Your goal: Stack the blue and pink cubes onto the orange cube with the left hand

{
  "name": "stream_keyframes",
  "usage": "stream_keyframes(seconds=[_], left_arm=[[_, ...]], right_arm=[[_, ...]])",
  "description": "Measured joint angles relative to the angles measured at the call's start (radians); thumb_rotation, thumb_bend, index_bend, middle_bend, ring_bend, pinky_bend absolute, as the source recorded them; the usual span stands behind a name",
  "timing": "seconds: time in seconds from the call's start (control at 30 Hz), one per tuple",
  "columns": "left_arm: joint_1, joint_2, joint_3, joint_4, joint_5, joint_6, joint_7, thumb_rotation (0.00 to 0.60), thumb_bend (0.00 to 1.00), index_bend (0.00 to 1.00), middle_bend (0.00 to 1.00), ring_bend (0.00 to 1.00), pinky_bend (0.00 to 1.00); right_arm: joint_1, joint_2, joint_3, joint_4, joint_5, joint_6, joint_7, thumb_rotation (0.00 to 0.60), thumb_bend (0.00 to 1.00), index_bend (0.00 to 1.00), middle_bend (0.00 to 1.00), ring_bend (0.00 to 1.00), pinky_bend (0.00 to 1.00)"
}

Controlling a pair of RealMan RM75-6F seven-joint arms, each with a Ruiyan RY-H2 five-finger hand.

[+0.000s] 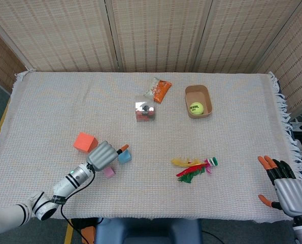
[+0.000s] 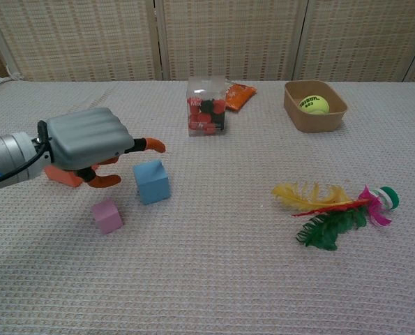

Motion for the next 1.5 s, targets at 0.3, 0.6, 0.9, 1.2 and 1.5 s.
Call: stream_keyframes(seconds=[0.3,0.6,0.9,1.2,1.5], left_arm=[[-0.027,-0.033,0.008,0.033,-0.007,-0.009,0.065,0.600,0.34,0.15,1.00,1.00,1.00],[-0.040,-0.038,0.019,0.022,-0.033,-0.026,0.133,0.600,0.34,0.23,1.00,1.00,1.00],[-0.046,-0.039,0.048,0.025,-0.007,-0.002,0.110,0.600,0.34,0.49,1.00,1.00,1.00],[-0.036,-0.018,0.057,0.004,0.009,0.064,-0.008,0.600,0.34,0.56,1.00,1.00,1.00],[0.018,0.129,0.025,-0.215,-0.074,0.121,-0.023,0.600,0.34,0.57,1.00,1.00,1.00]], right_arm=[[0.002,0.007,0.002,-0.001,0.009,-0.007,0.006,0.600,0.09,0.00,0.00,0.00,0.00],[0.000,0.012,0.001,-0.002,0.007,-0.003,0.013,0.600,0.09,0.00,0.00,0.00,0.00],[-0.001,0.012,0.000,-0.003,0.004,-0.003,0.012,0.600,0.09,0.00,0.00,0.00,0.00],[0.000,0.011,-0.002,-0.004,0.002,-0.006,0.010,0.600,0.09,0.00,0.00,0.00,0.00],[0.003,0.010,-0.010,-0.005,-0.013,-0.015,0.007,0.600,0.09,0.00,0.00,0.00,0.00]])
